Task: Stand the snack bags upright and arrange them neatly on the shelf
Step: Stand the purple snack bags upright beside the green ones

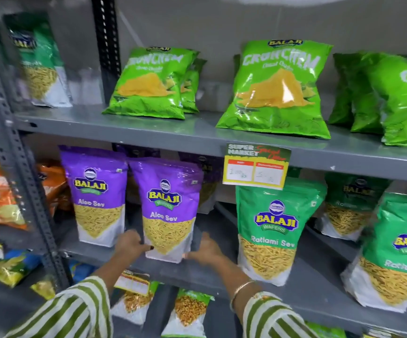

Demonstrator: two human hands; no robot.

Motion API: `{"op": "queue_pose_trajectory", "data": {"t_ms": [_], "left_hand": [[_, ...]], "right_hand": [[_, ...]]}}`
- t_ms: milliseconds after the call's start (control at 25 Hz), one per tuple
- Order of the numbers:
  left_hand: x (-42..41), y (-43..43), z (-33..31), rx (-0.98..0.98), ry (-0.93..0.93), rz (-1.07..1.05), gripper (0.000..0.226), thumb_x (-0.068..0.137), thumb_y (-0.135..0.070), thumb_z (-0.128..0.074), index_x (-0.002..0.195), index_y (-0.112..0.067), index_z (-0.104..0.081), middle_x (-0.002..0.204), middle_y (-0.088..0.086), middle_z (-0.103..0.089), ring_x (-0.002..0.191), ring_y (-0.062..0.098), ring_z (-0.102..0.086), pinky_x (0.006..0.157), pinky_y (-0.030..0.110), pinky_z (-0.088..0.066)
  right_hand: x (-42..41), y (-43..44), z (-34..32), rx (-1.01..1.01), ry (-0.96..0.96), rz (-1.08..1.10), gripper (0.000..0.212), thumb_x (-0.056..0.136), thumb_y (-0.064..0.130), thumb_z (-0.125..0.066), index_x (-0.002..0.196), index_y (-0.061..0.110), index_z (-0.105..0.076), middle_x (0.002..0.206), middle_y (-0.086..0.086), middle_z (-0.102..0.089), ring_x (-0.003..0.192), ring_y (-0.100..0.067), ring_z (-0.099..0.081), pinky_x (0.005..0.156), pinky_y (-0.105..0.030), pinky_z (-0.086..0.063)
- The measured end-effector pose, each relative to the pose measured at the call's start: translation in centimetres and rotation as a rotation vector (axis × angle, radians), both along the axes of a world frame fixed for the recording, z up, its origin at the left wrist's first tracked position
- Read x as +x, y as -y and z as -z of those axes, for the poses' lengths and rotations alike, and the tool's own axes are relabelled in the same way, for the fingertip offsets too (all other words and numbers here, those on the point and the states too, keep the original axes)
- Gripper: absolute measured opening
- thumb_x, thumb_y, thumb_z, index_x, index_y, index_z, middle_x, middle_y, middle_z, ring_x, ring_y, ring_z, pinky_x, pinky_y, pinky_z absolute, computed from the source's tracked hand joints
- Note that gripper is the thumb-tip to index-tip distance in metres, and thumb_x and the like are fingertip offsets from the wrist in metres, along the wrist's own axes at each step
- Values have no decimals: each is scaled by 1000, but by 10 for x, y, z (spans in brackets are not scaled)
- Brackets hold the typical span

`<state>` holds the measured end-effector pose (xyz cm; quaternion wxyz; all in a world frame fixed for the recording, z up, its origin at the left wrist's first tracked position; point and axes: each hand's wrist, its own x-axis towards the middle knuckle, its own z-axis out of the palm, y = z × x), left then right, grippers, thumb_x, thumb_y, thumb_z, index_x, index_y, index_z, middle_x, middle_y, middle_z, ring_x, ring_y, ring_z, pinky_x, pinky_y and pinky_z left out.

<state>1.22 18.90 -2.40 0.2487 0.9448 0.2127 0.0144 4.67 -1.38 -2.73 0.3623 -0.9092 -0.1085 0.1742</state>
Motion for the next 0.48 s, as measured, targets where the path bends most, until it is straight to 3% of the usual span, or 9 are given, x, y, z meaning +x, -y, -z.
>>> {"op": "queue_pose_trajectory", "data": {"t_ms": [80, 160, 240, 360, 400, 480], "left_hand": [[9, -22, 9, -211, 169, 57, 35, 65, -22, -81, 66, -23, -46, 75, 0, -50, 92, 25, -58, 74, 29, -38], [17, -26, 20, -539, 178, 103, 44, 63, -9, -80, 86, -29, -48, 101, 8, -56, 106, 25, -54, 91, 35, -42], [28, -27, 35, -687, 192, 97, 53, 46, -16, -84, 87, -23, -50, 111, 17, -59, 109, 29, -56, 97, 43, -45], [54, -37, 68, -647, 174, 94, 89, 21, -45, -84, 98, -9, -56, 113, 21, -65, 107, 34, -61, 96, 55, -48], [59, -36, 71, -642, 168, 85, 100, 18, -49, -83, 103, -5, -56, 114, 21, -66, 108, 33, -61, 96, 53, -48], [52, -22, 56, -582, 192, 79, 97, 25, -41, -83, 109, -1, -55, 115, 18, -66, 108, 31, -61, 95, 47, -49]], "right_hand": [[14, -26, 13, 214, -9, 138, 102, 66, 28, -80, 143, 1, -18, 149, -14, -30, 139, -27, -30, 113, -40, -32], [26, -41, 25, 335, -20, 215, 108, 45, 38, -87, 132, 2, -34, 138, -16, -44, 131, -31, -41, 107, -45, -39], [31, -43, 31, 391, 11, 259, 108, 27, 45, -89, 117, 2, -49, 125, -15, -59, 118, -29, -54, 98, -42, -47], [17, -36, 18, 390, 25, 299, 70, 59, 14, -85, 118, -1, -51, 112, -4, -60, 110, -18, -56, 84, -25, -43], [16, -32, 17, 388, 28, 313, 65, 63, 10, -83, 119, -1, -51, 112, -5, -60, 111, -19, -56, 85, -25, -43], [15, -26, 16, 372, 68, 339, 65, 63, 12, -83, 118, -1, -51, 121, -12, -63, 116, -26, -56, 94, -32, -45]]}}
